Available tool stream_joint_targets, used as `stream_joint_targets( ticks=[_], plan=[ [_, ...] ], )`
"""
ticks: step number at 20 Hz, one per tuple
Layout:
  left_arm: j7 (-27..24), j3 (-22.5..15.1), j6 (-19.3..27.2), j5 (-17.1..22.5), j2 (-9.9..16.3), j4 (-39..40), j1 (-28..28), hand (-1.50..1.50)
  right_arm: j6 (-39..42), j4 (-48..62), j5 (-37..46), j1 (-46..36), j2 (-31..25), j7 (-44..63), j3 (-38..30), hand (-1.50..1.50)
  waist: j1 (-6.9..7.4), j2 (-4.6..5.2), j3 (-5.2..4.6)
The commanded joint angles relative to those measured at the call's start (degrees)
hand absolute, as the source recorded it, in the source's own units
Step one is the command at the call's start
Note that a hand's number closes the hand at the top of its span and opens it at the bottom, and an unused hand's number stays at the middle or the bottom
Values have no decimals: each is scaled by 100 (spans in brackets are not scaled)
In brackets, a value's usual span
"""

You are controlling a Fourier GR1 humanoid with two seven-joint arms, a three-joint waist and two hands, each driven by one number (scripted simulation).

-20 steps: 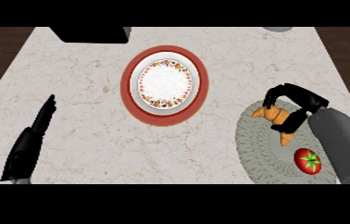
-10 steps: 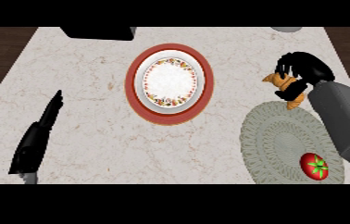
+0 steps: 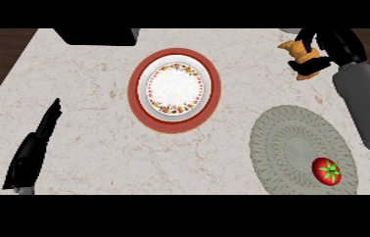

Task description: Pick the croissant from the placemat and place it in the plate

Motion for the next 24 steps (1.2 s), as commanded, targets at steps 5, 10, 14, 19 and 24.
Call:
stream_joint_targets(
  ticks=[5,10,14,19,24],
  plan=[
    [28,-85,105,-148,-194,-67,153,0,1120,-1021,-797,-314,336,-762,-182,150,-166,-72,-11],
    [77,147,138,-109,-148,-135,251,0,1387,-2357,-844,-30,1043,51,214,150,-219,-89,-12],
    [-61,197,62,-151,-158,68,159,0,1663,-3076,-870,63,1421,718,437,150,-188,-64,-13],
    [-335,406,-221,27,-12,235,149,0,1697,-3320,-765,-111,2173,1723,714,150,-144,-49,-13],
    [68,9,76,-375,-372,34,-85,0,1581,-2289,-534,-881,2732,2198,786,150,-66,-16,-12]
  ],
)
